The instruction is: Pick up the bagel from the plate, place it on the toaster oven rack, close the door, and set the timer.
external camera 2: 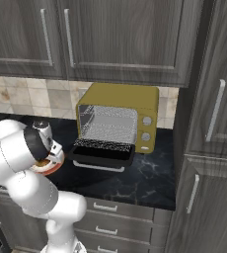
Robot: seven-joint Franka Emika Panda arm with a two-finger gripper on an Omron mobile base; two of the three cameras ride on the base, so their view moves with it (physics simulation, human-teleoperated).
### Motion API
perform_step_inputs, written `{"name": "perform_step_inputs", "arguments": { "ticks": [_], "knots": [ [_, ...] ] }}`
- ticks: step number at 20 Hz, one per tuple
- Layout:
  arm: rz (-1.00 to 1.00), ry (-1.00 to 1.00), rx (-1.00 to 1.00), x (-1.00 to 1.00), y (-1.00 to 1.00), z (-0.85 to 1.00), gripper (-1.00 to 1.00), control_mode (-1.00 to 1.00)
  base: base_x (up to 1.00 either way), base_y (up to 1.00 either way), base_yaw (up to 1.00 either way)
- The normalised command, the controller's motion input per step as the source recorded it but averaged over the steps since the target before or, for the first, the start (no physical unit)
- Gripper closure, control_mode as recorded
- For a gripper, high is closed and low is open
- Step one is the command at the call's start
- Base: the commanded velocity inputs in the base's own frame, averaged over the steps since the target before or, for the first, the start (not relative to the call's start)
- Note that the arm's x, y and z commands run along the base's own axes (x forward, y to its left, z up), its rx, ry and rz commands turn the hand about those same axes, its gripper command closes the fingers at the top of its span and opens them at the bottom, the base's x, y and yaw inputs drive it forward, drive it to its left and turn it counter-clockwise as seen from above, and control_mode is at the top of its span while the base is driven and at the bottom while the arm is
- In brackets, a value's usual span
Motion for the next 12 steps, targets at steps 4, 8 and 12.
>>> {"name": "perform_step_inputs", "arguments": {
  "ticks": [4,8,12],
  "knots": [
    [0.00,0.00,0.00,0.14,0.07,-0.39,-1.00,-1.00,0.00,0.00,0.00],
    [-0.01,0.00,0.00,0.02,0.22,-0.47,1.00,-1.00,0.00,0.00,0.00],
    [0.00,0.00,0.00,0.00,0.00,-0.39,1.00,-1.00,0.00,0.00,0.00]
  ]
}}
